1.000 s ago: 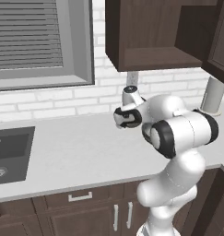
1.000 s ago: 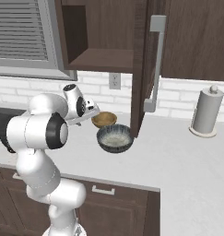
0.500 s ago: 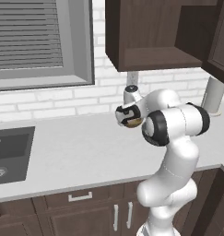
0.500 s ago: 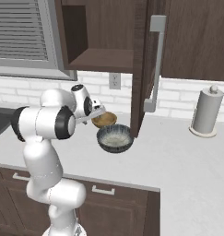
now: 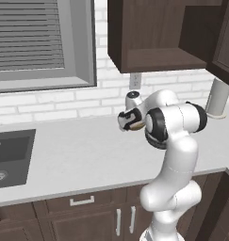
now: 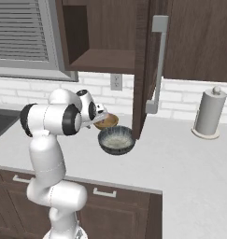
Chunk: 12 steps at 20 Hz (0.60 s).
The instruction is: Pick up the bowls on the counter and stack them on top of one another in the open cabinet. Place the smaller bowl on top of the larger bowl.
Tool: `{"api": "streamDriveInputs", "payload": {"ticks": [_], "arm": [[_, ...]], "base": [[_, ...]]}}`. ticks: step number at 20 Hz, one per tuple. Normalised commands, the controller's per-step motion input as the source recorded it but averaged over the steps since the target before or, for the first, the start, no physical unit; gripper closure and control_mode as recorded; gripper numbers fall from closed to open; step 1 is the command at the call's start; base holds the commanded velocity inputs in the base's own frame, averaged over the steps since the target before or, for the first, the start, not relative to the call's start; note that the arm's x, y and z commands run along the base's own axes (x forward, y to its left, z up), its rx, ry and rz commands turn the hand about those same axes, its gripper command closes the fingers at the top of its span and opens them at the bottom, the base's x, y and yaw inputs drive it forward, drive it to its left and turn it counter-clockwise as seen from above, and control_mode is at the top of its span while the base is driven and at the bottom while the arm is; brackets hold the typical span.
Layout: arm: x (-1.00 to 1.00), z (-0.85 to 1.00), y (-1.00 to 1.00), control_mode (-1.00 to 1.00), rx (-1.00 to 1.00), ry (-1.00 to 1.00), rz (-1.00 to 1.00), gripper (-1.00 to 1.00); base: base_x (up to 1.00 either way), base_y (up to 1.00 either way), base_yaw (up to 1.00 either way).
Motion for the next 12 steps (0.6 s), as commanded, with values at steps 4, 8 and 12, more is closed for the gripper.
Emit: {"api": "streamDriveInputs", "payload": {"ticks": [4, 8, 12], "arm": [[0.4, -0.29, 0.0, -1.0, 0.0, 0.0, 0.0, -1.0], [0.46, -0.22, 0.0, -1.0, 0.0, 0.0, 0.0, -1.0], [0.38, -0.19, 0.0, -1.0, -0.01, 0.0, 0.0, -1.0]], "base": [[0.0, 0.0, 0.0], [0.0, 0.0, 0.0], [0.0, 0.0, 0.0]]}}
